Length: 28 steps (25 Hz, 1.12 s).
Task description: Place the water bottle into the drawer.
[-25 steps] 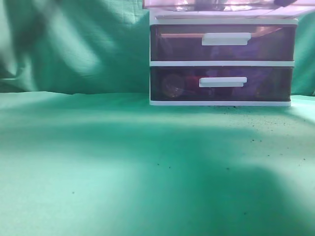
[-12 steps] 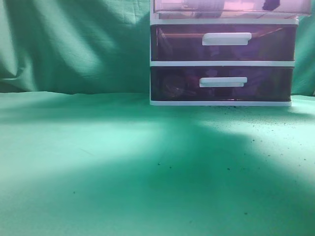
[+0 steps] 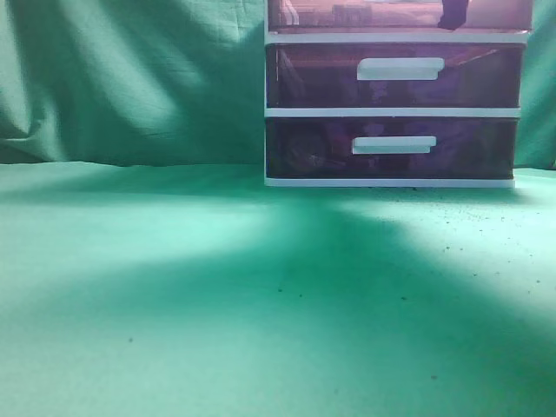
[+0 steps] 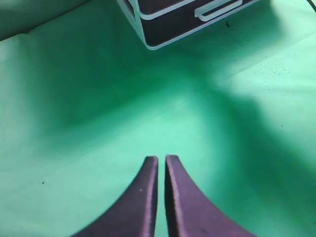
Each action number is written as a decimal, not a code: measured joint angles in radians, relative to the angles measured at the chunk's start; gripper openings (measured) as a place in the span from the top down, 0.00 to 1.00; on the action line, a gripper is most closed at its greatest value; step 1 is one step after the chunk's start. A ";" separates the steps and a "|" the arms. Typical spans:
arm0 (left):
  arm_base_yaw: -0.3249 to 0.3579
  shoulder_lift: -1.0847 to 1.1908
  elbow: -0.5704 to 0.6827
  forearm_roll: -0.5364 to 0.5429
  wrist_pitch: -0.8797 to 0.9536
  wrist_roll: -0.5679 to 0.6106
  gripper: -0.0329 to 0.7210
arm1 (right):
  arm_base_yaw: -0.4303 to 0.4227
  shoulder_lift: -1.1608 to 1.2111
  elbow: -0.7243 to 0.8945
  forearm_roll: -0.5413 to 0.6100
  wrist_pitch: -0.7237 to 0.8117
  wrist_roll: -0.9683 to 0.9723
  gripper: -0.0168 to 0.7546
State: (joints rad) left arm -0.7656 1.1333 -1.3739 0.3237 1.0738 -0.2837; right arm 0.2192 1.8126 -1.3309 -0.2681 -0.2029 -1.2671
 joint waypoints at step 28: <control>0.000 -0.133 0.078 -0.006 -0.215 0.045 0.96 | 0.287 -0.285 0.107 0.506 0.382 0.202 0.41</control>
State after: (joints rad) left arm -0.7656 1.0002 -1.2955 0.3178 0.8590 -0.2388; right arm 0.5057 1.5272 -1.2239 0.2376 0.1790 -1.0653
